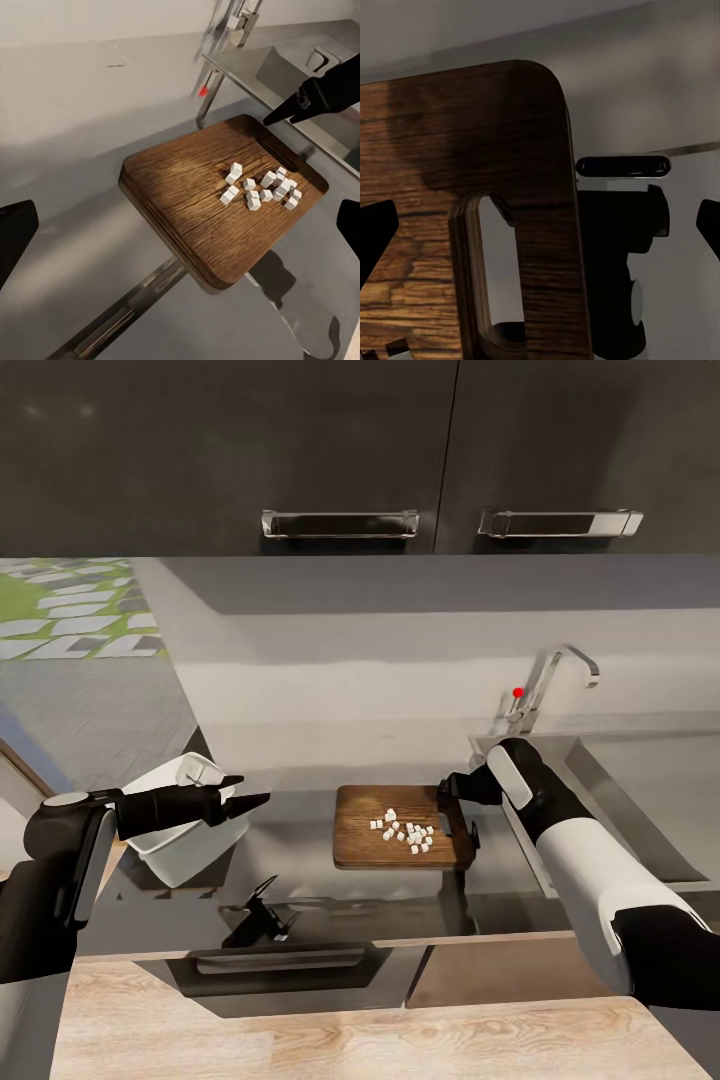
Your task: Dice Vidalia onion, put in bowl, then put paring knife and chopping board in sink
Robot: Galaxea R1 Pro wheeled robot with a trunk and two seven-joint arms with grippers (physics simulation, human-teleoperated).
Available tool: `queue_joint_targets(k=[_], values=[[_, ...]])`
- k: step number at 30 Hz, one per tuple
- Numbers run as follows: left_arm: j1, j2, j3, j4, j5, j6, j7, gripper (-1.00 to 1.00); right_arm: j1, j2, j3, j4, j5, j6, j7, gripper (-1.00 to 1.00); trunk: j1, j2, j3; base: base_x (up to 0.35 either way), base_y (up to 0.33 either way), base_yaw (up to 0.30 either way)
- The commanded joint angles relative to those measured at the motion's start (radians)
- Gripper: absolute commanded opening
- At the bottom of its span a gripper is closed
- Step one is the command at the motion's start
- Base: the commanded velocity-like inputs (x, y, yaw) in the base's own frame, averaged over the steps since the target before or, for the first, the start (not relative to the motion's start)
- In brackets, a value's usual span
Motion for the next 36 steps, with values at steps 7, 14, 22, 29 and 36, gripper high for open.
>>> queue_joint_targets(k=[7,14,22,29,36], values=[[0.0,0.0,0.001,0.0,0.001,0.009,-0.003,1.0,-0.001,-0.001,0.006,-0.001,-0.01,0.002,-0.012,1.0,0.001,-0.002,-0.002,0.0,0.0,0.0],[-0.001,0.0,0.001,0.0,0.001,0.009,-0.003,1.0,-0.001,-0.001,0.007,-0.001,-0.01,0.002,-0.015,1.0,0.001,-0.002,-0.002,0.0,0.0,0.0],[0.0,0.0,0.001,0.0,0.002,0.009,-0.003,1.0,-0.001,0.003,0.009,-0.001,-0.01,0.002,-0.015,1.0,0.001,-0.002,-0.002,0.0,0.0,0.0],[-0.001,0.0,0.001,0.0,0.002,0.012,-0.003,1.0,-0.001,0.007,0.012,-0.001,-0.011,0.002,-0.015,1.0,0.001,-0.002,-0.002,0.0,0.012,0.0],[0.0,0.0,0.001,0.0,0.002,0.052,-0.003,1.0,-0.001,0.008,0.013,-0.001,-0.011,0.002,-0.02,1.0,0.001,-0.002,-0.002,0.0,0.166,0.0]])
